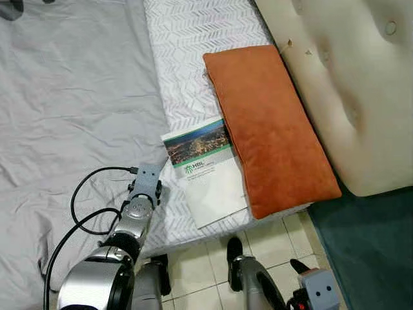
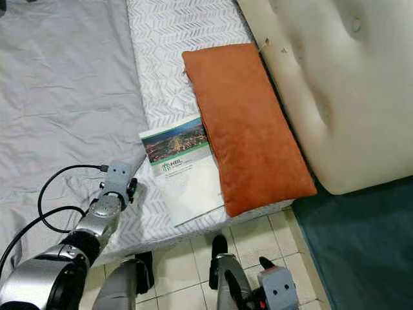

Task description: Clean up the room

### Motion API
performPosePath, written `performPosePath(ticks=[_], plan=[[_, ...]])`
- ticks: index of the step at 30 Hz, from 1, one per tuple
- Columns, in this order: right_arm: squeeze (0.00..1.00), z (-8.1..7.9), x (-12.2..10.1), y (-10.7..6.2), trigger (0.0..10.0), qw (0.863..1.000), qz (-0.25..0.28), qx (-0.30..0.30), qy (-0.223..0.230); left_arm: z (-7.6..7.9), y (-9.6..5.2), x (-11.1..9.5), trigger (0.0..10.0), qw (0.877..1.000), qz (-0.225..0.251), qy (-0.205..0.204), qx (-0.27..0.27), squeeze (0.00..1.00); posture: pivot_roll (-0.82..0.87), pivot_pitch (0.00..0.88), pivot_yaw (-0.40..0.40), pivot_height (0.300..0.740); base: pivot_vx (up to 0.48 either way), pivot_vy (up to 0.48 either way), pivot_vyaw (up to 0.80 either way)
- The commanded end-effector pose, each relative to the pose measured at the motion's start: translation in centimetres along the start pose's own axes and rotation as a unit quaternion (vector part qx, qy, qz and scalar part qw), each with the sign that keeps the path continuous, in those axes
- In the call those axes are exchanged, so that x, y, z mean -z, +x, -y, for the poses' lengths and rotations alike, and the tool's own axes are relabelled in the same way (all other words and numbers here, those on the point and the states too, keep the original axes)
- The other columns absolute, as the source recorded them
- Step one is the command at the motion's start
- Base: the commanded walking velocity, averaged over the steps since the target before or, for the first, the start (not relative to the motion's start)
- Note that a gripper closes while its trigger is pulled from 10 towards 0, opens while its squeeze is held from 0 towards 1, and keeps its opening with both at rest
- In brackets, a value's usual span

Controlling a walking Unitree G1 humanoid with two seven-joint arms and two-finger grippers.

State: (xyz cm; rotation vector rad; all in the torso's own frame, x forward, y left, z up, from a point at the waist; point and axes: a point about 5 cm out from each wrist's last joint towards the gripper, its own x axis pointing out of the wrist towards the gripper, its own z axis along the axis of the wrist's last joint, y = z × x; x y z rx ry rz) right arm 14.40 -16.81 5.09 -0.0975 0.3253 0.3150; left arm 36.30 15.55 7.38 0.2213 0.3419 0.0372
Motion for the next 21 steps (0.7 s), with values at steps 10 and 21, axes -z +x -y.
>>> performPosePath(ticks=[10, 21], plan=[[0.00, -1.4, 1.1, -3.0, 10.0, 0.999, -0.040, 0.010, 0.012, 5.1, -1.1, 2.3, 10.0, 0.984, -0.066, -0.151, 0.073, 0.00, -0.43, 0.588, -0.057, 0.740, 0.000, 0.000, 0.00], [0.00, -0.2, 1.0, -0.9, 10.0, 1.000, -0.022, 0.017, 0.008, 7.3, -1.2, 0.3, 10.0, 0.960, -0.044, -0.238, 0.140, 0.00, -0.38, 0.479, -0.029, 0.740, 0.000, 0.000, 0.00]])
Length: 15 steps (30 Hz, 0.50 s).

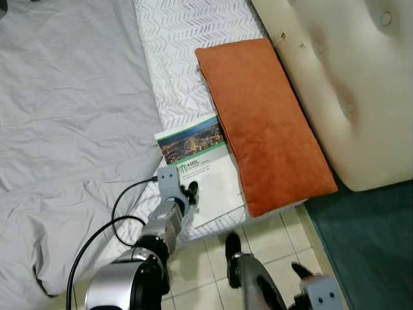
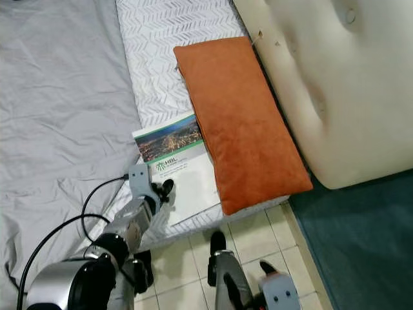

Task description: Clean up the room

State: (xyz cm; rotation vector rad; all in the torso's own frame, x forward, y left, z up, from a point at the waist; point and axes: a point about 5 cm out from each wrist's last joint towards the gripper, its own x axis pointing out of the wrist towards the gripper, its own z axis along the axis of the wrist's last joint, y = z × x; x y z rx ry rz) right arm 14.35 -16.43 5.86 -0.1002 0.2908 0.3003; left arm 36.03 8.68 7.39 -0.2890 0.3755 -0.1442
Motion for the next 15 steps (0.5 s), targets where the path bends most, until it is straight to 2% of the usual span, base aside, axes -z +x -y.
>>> performPosePath(ticks=[1, 2, 4, 5, 6, 7, 8, 11, 13, 14, 15], plan=[[0.00, 0.3, 1.6, -0.3, 10.0, 0.999, -0.034, 0.009, 0.009, -0.3, -0.3, 1.4, 10.0, 1.000, -0.027, -0.004, 0.007, 0.00, -0.36, 0.460, -0.021, 0.740, 0.000, 0.000, 0.00], [0.00, 0.6, 1.3, 0.7, 10.0, 1.000, -0.021, 0.011, 0.011, -0.8, -0.3, 0.9, 10.0, 0.999, -0.019, 0.032, 0.019, 0.00, -0.33, 0.407, -0.003, 0.740, 0.000, 0.000, 0.00], [0.00, 0.6, 1.1, 1.0, 10.0, 1.000, -0.017, 0.011, 0.012, -1.0, -0.3, 0.7, 10.0, 0.999, -0.017, 0.040, 0.022, 0.00, -0.33, 0.407, -0.003, 0.740, 0.000, 0.000, 0.00], [0.00, 0.7, 1.1, 1.5, 10.0, 1.000, -0.013, 0.011, 0.013, -1.4, -0.4, 0.7, 10.0, 0.998, -0.017, 0.052, 0.026, 0.00, -0.30, 0.361, 0.010, 0.740, 0.000, 0.000, 0.00], [0.00, 1.0, 0.9, 2.6, 10.0, 1.000, -0.002, 0.014, 0.024, -2.7, -0.8, 1.1, 10.0, 0.995, -0.015, 0.097, 0.028, 0.00, -0.26, 0.307, 0.028, 0.740, 0.000, 0.000, 0.00], [0.00, 1.0, 0.9, 2.6, 10.0, 1.000, -0.002, 0.014, 0.024, -2.7, -0.8, 1.1, 10.0, 0.995, -0.015, 0.097, 0.028, 0.00, -0.26, 0.307, 0.028, 0.740, 0.000, 0.000, 0.00], [0.00, 1.3, 0.4, 3.4, 10.0, 0.999, 0.012, 0.018, 0.036, -4.0, -1.2, 1.3, 10.0, 0.991, -0.008, 0.134, 0.025, 0.00, -0.21, 0.243, 0.045, 0.740, 0.000, 0.000, 0.00], [0.00, 2.4, -1.9, 5.7, 10.0, 0.996, 0.064, 0.032, 0.058, -7.6, -3.1, 1.1, 10.0, 0.980, 0.047, 0.192, 0.010, 0.00, -0.14, 0.132, 0.065, 0.740, 0.000, 0.000, 0.00], [0.00, 3.0, -2.7, 6.9, 10.0, 0.993, 0.084, 0.041, 0.065, -8.4, -3.9, 0.5, 10.0, 0.973, 0.089, 0.214, 0.003, 0.00, -0.09, 0.074, 0.066, 0.740, 0.000, 0.000, 0.00], [0.00, 3.6, -3.4, 8.0, 10.0, 0.991, 0.103, 0.050, 0.069, -8.5, -4.8, -0.5, 10.0, 0.964, 0.138, 0.227, -0.004, 0.00, -0.05, 0.034, 0.065, 0.740, 0.000, 0.000, 0.00], [0.00, 3.6, -3.4, 8.0, 10.0, 0.991, 0.103, 0.050, 0.069, -8.5, -4.8, -0.5, 10.0, 0.964, 0.138, 0.227, -0.004, 0.00, -0.05, 0.034, 0.065, 0.740, 0.000, 0.000, 0.00]])
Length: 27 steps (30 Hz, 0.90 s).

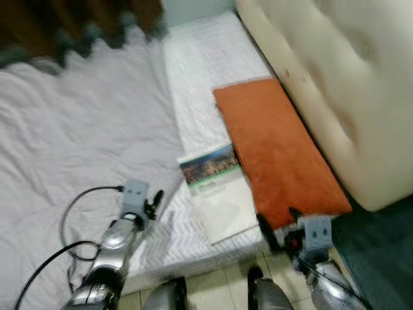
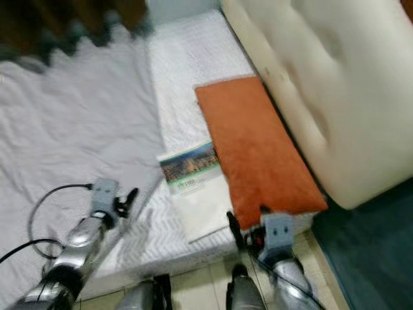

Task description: Clean up the room

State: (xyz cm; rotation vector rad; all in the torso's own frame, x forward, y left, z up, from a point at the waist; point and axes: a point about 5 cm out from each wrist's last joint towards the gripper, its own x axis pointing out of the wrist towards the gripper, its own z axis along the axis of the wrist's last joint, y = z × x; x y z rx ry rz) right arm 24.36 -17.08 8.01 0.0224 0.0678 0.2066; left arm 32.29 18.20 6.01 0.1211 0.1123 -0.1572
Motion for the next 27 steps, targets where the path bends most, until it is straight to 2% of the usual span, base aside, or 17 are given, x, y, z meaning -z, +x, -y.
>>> performPosePath(ticks=[1, 4, 6, 8, 9, 13, 18, 23, 27], plan=[[0.00, 0.1, 0.9, -0.1, 10.0, 1.000, -0.007, 0.013, 0.020, 0.1, -0.2, -1.4, 10.0, 0.999, 0.045, 0.021, 0.001, 0.00, -0.05, 0.023, 0.063, 0.740, 0.000, 0.000, 0.00], [0.00, 0.2, -0.3, 1.3, 10.0, 0.999, 0.026, 0.022, 0.031, 0.6, -1.0, -3.1, 10.0, 0.995, 0.089, -0.008, -0.039, 0.00, -0.01, 0.000, 0.053, 0.740, 0.000, 0.000, 0.00], [0.00, 0.4, -1.2, 2.1, 10.0, 0.998, 0.053, 0.022, 0.026, 2.1, -2.2, -3.8, 10.0, 0.992, 0.121, -0.025, -0.040, 0.00, -0.01, 0.000, 0.042, 0.740, 0.000, 0.000, 0.00], [0.00, 0.6, -1.5, 2.3, 10.0, 0.998, 0.058, 0.025, 0.027, 2.7, -2.7, -3.7, 10.0, 0.990, 0.129, -0.037, -0.037, 0.00, -0.01, 0.000, 0.038, 0.740, 0.000, 0.000, 0.00], [0.00, 0.7, -1.4, 2.4, 10.0, 0.998, 0.058, 0.025, 0.027, 3.0, -2.9, -3.4, 10.0, 0.990, 0.125, -0.051, -0.033, 0.00, -0.01, 0.000, 0.037, 0.740, 0.000, 0.000, 0.00], [0.00, 0.9, -1.4, 3.2, 10.0, 0.998, 0.057, 0.018, 0.018, 3.4, -1.7, -1.5, 10.0, 0.992, 0.068, -0.098, -0.030, 0.00, -0.03, 0.000, 0.030, 0.740, 0.000, 0.239, 0.00], [0.00, 0.9, -1.3, 3.8, 10.0, 0.998, 0.056, 0.006, 0.007, 3.7, -1.3, -0.8, 10.0, 0.997, 0.010, -0.078, -0.027, 0.00, -0.05, 0.000, 0.037, 0.740, 0.000, 0.476, 0.00], [0.00, 1.3, -0.8, 3.7, 10.0, 0.999, 0.048, 0.013, 0.009, 3.0, -1.2, -0.4, 10.0, 0.995, -0.007, -0.088, -0.051, 0.00, -0.06, 0.000, 0.047, 0.740, 0.000, 0.476, 0.00], [0.00, 1.1, -0.4, 3.5, 10.0, 0.999, 0.046, 0.012, 0.006, 2.9, -1.2, -0.4, 10.0, 0.997, -0.005, -0.076, -0.030, 0.00, -0.06, 0.000, 0.050, 0.740, 0.000, 0.479, 0.00]])
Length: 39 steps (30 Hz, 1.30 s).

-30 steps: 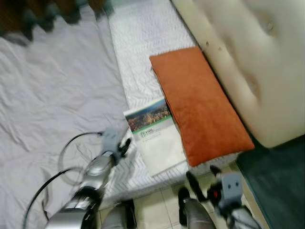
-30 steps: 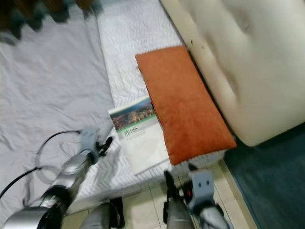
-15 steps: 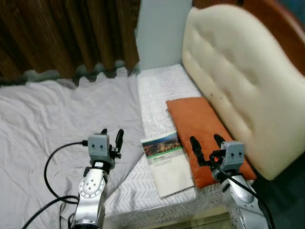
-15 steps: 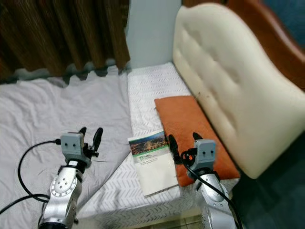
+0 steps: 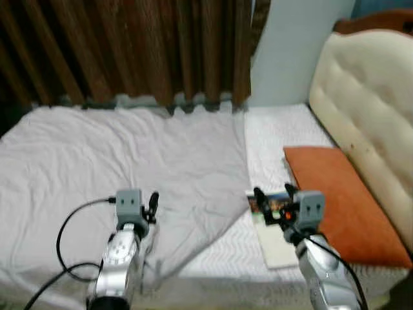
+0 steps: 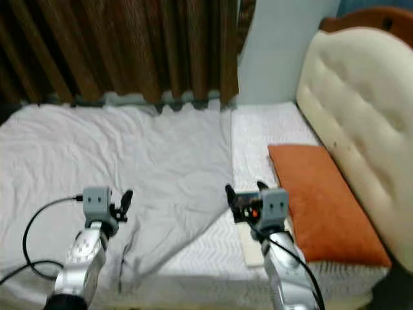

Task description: Clean up the room

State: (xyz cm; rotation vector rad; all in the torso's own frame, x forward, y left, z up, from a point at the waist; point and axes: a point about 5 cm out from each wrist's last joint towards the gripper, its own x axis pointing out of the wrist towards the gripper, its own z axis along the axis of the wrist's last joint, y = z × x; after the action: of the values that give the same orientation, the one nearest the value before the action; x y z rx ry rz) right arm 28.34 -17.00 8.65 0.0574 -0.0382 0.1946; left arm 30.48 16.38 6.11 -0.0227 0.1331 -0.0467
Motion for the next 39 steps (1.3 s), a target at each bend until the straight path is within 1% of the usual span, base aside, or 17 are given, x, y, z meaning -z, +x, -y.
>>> performPosePath(ticks=[1, 2, 4, 6, 9, 11, 14, 16, 18, 21, 23, 27, 30, 39], plan=[[0.00, 0.4, 0.6, -0.5, 10.0, 1.000, -0.010, 0.006, -0.007, 0.9, 0.1, -0.2, 10.0, 0.999, 0.005, 0.010, 0.033, 0.00, -0.06, 0.000, 0.052, 0.740, 0.000, 0.480, 0.00], [0.00, 0.4, 0.6, -0.5, 10.0, 1.000, -0.010, 0.006, -0.007, 0.9, 0.1, -0.2, 10.0, 0.999, 0.005, 0.010, 0.033, 0.00, -0.06, 0.000, 0.052, 0.740, 0.000, 0.480, 0.00], [0.00, 0.4, 0.8, -0.8, 10.0, 1.000, -0.013, 0.007, -0.010, 1.0, 0.0, -0.3, 10.0, 0.999, 0.007, 0.015, 0.051, 0.00, -0.06, 0.000, 0.053, 0.740, 0.000, 0.480, 0.00], [0.00, 0.4, 1.2, -1.1, 10.0, 1.000, -0.018, 0.008, -0.014, 0.9, -0.1, -0.6, 10.0, 0.998, 0.014, 0.010, 0.059, 0.00, -0.06, 0.000, 0.055, 0.740, 0.000, 0.480, 0.00], [0.00, 0.4, 1.4, -1.3, 10.0, 1.000, -0.020, 0.008, -0.015, 1.0, -0.2, -0.7, 10.0, 0.998, 0.020, 0.004, 0.059, 0.00, -0.06, 0.000, 0.053, 0.740, 0.000, 0.480, 0.00], [0.00, 0.4, 1.6, -1.3, 10.0, 0.999, -0.026, 0.003, -0.018, 1.0, -0.2, -0.4, 10.0, 0.999, 0.013, -0.001, 0.039, 0.00, -0.06, 0.000, 0.051, 0.740, 0.000, 0.480, 0.00], [0.00, 0.4, 1.6, -1.3, 10.0, 0.999, -0.028, -0.002, -0.018, 1.0, -0.2, -0.1, 10.0, 1.000, 0.004, 0.020, 0.012, 0.00, -0.06, 0.000, 0.050, 0.740, 0.000, 0.246, 0.00], [0.00, 0.4, 1.7, -1.1, 10.0, 0.999, -0.029, -0.007, -0.018, 1.4, -0.1, 0.0, 10.0, 1.000, 0.004, 0.002, 0.012, 0.00, -0.06, 0.000, 0.047, 0.740, 0.000, 0.000, 0.00], [0.00, 0.3, 1.7, -0.9, 10.0, 0.999, -0.035, -0.016, -0.021, 1.8, -0.1, -0.5, 10.0, 1.000, 0.014, -0.004, 0.016, 0.00, -0.06, 0.000, 0.045, 0.740, 0.000, 0.000, 0.00], [0.00, 0.5, 1.7, -0.7, 10.0, 0.999, -0.038, -0.016, -0.020, 2.2, 0.0, -0.9, 10.0, 0.999, 0.024, -0.008, 0.025, 0.00, -0.06, 0.000, 0.043, 0.740, 0.437, 0.000, 0.00], [0.00, 0.7, 2.0, -0.6, 10.0, 0.998, -0.048, -0.019, -0.018, 2.1, 0.0, -0.6, 10.0, 1.000, 0.017, -0.004, 0.019, 0.00, -0.06, 0.000, 0.040, 0.740, 0.471, 0.000, 0.00], [0.00, 0.9, 2.1, -0.6, 10.0, 0.998, -0.052, -0.020, -0.019, 2.1, 0.0, -0.4, 10.0, 1.000, 0.010, 0.003, 0.016, 0.00, -0.06, 0.000, 0.039, 0.740, 0.472, 0.000, 0.00], [0.00, 1.3, 2.3, -0.8, 10.0, 0.998, -0.057, -0.013, -0.016, 2.5, 0.1, -0.5, 10.0, 1.000, 0.010, 0.010, 0.024, 0.00, -0.06, 0.000, 0.042, 0.740, 0.472, 0.000, 0.65], [0.00, 1.5, 2.7, -1.0, 10.0, 0.998, -0.062, -0.010, -0.017, 3.0, 0.1, -0.3, 10.0, 0.999, 0.002, 0.008, 0.036, 0.00, -0.07, 0.000, 0.047, 0.740, 0.472, 0.000, 0.54]])
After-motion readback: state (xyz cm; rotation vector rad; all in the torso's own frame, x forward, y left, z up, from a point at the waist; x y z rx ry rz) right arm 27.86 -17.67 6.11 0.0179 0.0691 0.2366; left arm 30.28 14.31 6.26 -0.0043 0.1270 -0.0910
